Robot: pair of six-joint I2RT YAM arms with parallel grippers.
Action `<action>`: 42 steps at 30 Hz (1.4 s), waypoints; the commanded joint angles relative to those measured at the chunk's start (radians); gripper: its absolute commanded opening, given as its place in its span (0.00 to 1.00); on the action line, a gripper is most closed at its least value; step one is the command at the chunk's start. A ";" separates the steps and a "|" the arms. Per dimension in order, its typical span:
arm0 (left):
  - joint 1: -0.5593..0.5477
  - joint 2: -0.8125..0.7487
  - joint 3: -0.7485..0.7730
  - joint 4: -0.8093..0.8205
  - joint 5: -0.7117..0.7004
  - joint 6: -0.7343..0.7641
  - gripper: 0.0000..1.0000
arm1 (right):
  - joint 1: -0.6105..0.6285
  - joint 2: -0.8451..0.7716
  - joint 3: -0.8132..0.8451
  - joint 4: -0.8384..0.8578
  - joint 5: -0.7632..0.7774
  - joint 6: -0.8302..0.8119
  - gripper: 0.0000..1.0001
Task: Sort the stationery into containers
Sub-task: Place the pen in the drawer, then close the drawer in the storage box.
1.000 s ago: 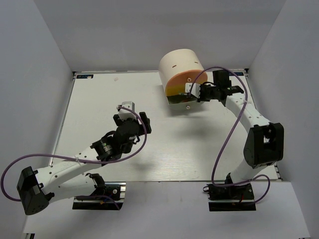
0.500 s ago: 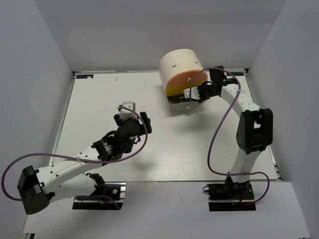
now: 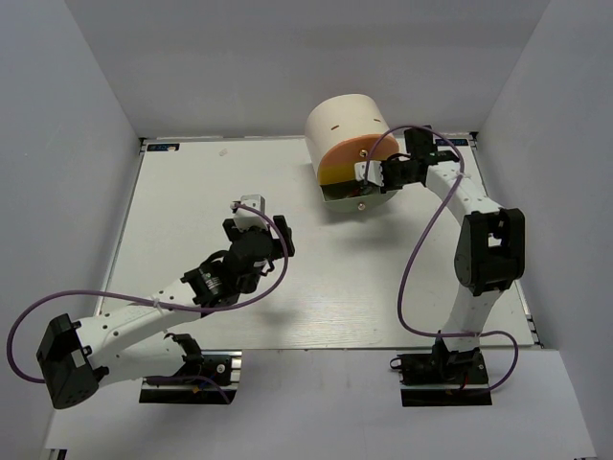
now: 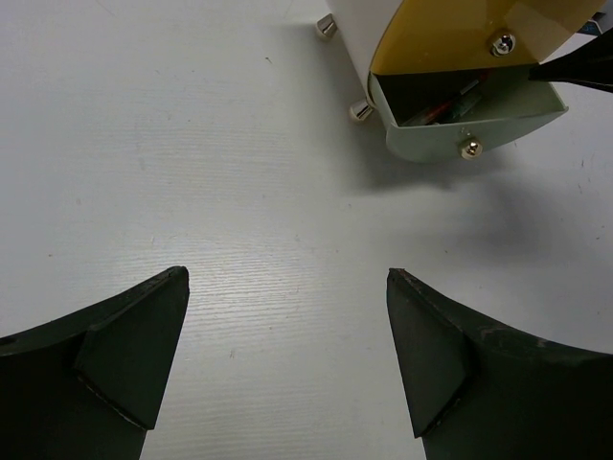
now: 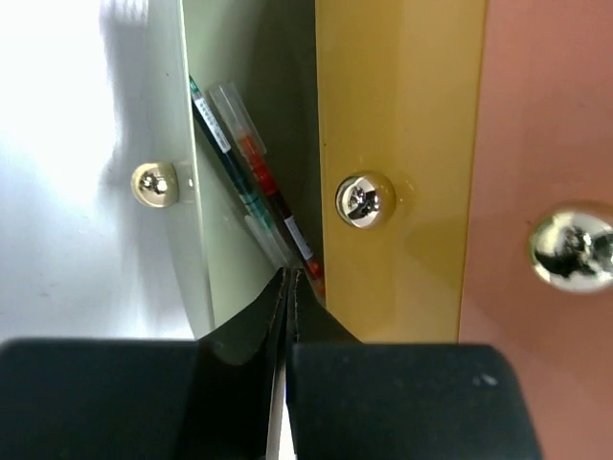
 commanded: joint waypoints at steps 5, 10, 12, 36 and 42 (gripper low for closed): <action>-0.001 0.003 0.002 0.019 0.005 0.010 0.94 | -0.021 -0.031 0.066 -0.206 -0.135 -0.067 0.00; -0.001 -0.006 -0.007 0.019 0.005 0.010 0.94 | -0.020 0.031 0.175 -0.436 -0.132 -0.179 0.00; -0.001 -0.015 -0.007 0.019 0.005 0.001 0.94 | -0.017 0.053 0.180 -0.464 -0.125 -0.184 0.00; -0.001 -0.006 -0.007 0.001 0.005 0.000 0.94 | 0.055 0.018 -0.137 0.195 0.091 0.187 0.00; -0.001 -0.006 -0.007 0.001 0.005 0.000 0.94 | 0.071 0.016 -0.179 0.323 0.173 0.273 0.00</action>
